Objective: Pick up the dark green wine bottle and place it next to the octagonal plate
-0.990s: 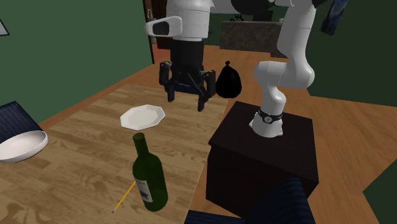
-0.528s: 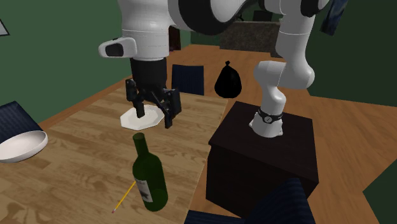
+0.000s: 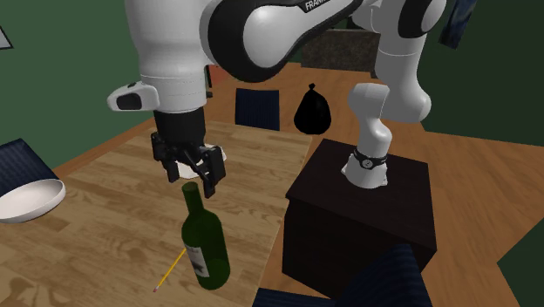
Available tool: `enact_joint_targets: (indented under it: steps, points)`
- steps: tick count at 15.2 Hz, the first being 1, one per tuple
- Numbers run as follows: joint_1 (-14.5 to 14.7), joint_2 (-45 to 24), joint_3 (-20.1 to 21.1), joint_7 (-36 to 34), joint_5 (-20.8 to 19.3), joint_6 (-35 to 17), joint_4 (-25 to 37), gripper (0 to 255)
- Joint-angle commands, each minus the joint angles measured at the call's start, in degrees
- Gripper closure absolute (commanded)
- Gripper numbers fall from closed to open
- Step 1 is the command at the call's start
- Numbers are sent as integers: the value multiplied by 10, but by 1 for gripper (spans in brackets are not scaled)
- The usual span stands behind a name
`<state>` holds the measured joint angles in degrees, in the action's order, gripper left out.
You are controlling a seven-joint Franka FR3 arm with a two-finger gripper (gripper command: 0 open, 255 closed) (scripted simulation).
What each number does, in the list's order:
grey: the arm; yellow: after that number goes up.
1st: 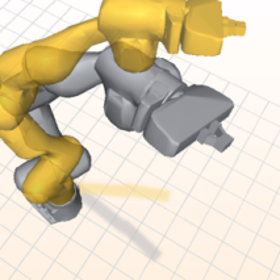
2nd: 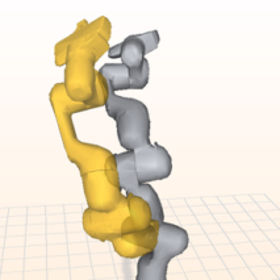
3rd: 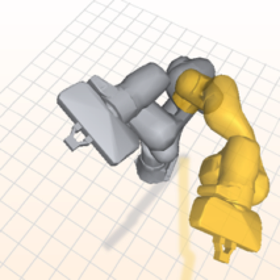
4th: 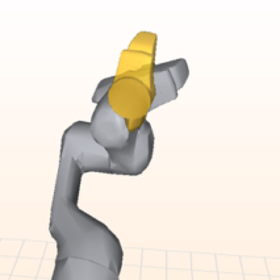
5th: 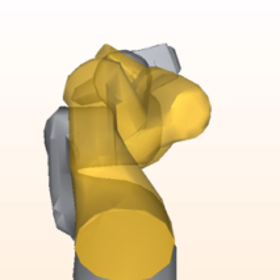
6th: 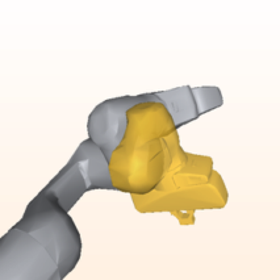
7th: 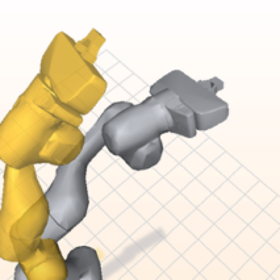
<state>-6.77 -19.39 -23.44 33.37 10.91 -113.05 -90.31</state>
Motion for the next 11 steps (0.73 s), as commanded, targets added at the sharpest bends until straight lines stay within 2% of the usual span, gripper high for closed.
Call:
enact_joint_targets:
  steps: [1, 10, 11]
  points:
    - [0, -4, 1, 2, 2, -13, -10, 0]
    - [0, -8, 2, 3, 4, -23, -16, 0]
    - [0, -8, 2, 3, 4, -23, -16, 255]
